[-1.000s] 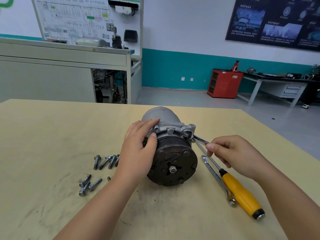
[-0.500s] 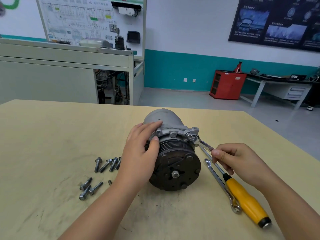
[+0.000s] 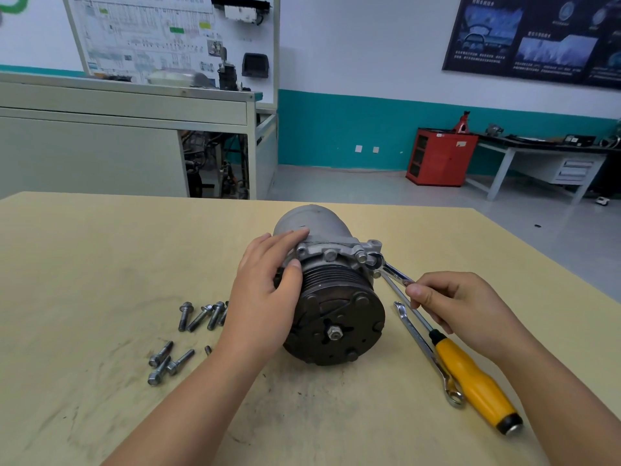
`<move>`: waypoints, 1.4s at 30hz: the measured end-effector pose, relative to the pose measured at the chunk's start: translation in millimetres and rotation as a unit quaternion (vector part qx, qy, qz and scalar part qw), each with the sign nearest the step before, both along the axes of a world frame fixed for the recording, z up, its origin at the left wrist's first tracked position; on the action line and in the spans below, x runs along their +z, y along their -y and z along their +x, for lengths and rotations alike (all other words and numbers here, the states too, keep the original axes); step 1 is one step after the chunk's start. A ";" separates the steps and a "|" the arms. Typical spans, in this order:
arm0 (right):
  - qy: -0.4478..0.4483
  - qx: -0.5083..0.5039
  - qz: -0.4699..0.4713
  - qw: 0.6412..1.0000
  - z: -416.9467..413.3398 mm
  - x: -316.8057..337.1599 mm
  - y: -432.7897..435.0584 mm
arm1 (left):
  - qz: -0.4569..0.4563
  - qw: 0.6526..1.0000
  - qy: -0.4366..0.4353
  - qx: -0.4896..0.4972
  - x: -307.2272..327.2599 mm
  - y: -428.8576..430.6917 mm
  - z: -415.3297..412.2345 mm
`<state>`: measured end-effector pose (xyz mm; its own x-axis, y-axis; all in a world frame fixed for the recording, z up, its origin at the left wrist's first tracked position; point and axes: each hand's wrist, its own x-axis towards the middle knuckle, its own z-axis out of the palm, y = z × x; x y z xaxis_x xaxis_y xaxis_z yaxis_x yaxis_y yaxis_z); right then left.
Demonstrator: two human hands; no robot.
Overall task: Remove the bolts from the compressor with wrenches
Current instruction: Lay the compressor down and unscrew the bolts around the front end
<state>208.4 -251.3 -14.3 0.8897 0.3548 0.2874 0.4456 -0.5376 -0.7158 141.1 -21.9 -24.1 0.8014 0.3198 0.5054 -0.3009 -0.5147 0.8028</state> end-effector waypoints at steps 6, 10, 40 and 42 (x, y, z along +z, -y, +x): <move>0.017 0.000 0.009 1.000 -1.2 -0.8 -2.3 | 0.000 1.000 0.001 0.001 0.2 -0.1 -0.3; 0.024 -0.001 0.006 1.000 -1.1 0.3 -3.1 | -0.005 1.000 -0.001 0.000 0.5 0.5 0.1; 0.270 -0.092 -0.492 0.823 -12.1 109.1 -36.0 | -0.006 1.000 -0.005 -0.004 0.3 -0.4 1.4; 0.308 -0.117 -0.507 0.796 -18.3 117.7 -46.2 | 0.001 1.000 -0.010 0.003 2.4 -1.6 1.1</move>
